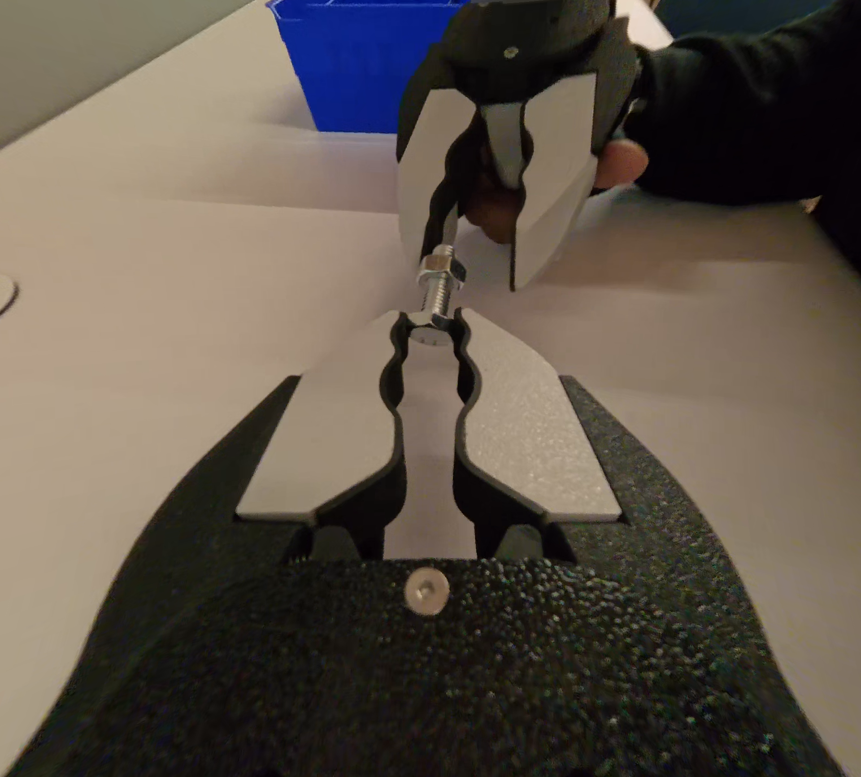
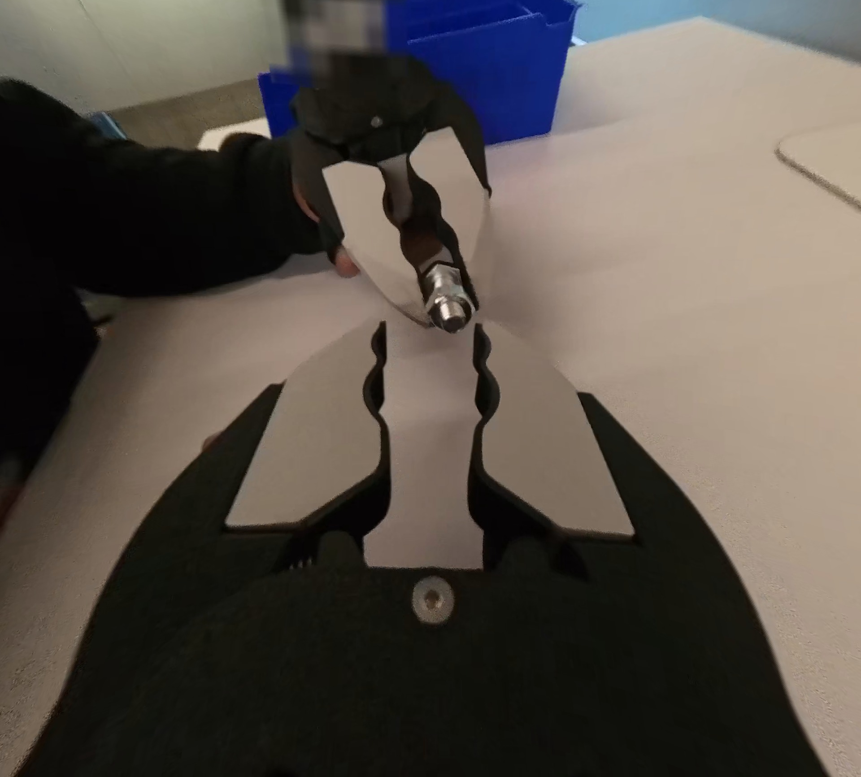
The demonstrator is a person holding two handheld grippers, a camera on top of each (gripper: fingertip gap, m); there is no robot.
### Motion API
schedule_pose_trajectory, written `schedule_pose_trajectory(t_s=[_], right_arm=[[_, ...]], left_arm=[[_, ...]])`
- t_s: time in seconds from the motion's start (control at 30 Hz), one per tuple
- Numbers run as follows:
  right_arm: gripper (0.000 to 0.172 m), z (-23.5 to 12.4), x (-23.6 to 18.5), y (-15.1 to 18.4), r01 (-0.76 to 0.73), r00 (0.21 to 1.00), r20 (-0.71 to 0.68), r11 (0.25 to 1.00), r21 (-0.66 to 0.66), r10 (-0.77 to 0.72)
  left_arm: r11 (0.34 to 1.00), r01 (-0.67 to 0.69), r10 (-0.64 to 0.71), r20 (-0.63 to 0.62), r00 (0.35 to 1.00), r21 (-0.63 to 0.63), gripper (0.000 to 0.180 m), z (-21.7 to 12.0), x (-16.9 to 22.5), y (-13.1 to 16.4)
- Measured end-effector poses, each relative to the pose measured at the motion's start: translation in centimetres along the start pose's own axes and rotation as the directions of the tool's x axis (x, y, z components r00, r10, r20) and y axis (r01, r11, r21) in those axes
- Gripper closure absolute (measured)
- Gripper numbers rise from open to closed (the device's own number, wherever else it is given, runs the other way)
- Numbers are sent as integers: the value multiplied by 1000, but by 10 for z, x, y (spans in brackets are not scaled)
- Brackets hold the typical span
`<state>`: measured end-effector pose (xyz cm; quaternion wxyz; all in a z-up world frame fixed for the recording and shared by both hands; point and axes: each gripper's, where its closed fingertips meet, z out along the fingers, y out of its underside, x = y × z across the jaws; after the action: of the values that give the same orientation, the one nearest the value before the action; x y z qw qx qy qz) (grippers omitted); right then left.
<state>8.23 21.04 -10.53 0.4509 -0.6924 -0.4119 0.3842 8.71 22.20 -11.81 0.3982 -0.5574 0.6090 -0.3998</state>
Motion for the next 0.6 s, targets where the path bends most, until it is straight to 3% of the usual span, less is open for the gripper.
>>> schedule_pose_trajectory(t_s=[0.1, 0.2, 0.33, 0.47, 0.6], right_arm=[[141, -1, 6, -2, -85, 996, -9, 996, 18, 85], [154, 0, 4, -1, -74, 997, -3, 997, 19, 75], [155, 2, 1, 1, 96, 994, -51, 995, -35, -98], [155, 7, 0, 10, 298, 942, -116, 944, -142, -315], [155, 9, 2, 14, 352, 916, -131, 916, -191, -379]], left_arm=[[998, -64, 65, 17, 998, -24, 163, 3, 1, 3], [995, -91, 92, 3, 996, -40, 162, 5, 5, 5], [997, -65, 63, -40, 997, -44, 163, 4, 9, 6], [995, 17, -27, -90, 996, -103, 163, 3, 12, 14], [988, 57, -71, -99, 993, -141, 163, 4, 13, 19]])
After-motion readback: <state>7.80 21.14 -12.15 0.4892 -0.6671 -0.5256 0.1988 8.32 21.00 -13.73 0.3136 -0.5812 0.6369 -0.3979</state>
